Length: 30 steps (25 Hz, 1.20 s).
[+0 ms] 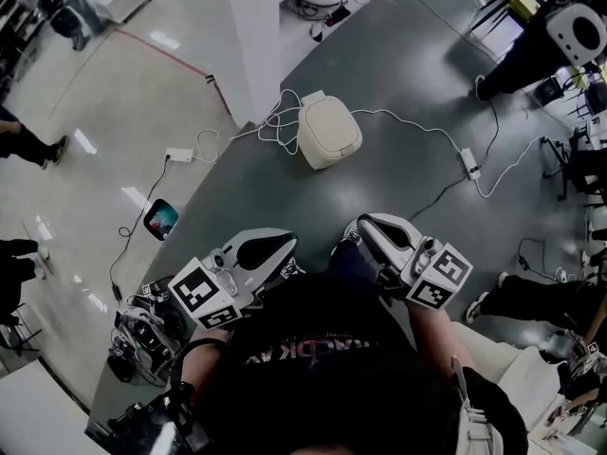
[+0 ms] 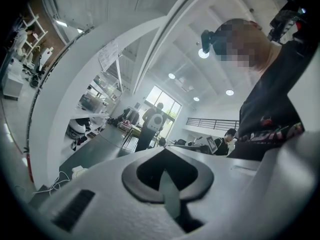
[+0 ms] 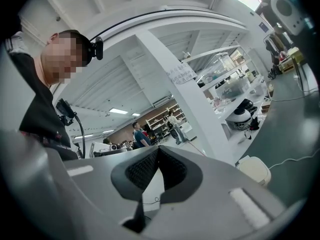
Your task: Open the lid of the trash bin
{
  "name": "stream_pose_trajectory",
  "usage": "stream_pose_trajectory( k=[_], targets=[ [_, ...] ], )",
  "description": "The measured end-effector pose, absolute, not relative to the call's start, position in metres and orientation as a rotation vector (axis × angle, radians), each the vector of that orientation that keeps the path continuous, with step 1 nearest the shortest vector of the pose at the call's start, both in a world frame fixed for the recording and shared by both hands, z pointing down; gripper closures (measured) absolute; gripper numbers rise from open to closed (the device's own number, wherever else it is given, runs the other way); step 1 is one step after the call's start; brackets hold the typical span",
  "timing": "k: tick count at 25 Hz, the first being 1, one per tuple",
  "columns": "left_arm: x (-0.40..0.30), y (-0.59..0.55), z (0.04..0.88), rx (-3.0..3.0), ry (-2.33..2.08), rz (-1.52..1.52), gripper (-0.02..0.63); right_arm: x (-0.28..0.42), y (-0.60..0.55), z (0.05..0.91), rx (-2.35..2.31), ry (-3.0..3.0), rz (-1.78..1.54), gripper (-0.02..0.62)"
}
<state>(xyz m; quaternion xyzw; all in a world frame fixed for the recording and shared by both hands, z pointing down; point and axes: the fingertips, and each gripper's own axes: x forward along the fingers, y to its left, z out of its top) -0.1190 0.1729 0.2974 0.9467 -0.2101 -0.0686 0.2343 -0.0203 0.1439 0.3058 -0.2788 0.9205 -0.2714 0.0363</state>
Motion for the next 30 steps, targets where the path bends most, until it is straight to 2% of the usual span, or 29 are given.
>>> stream_pose_trajectory(
  k=[8,20,30],
  targets=[
    [-0.107,0.157,0.301,2.587,-0.605,-0.176,0.6,-0.001,0.125,0.324,-0.884,2.821,-0.894,0.588],
    [-0.066,0.094,0.303,2.516,-0.737,-0.14,0.6,0.036,0.039,0.356,-0.771,2.867,-1.014,0.588],
    [-0.004,0.032,0.332,2.457,-0.635,-0.069,0.6,0.104,-0.046,0.471,-1.005,2.934,-1.193,0.588]
  ],
)
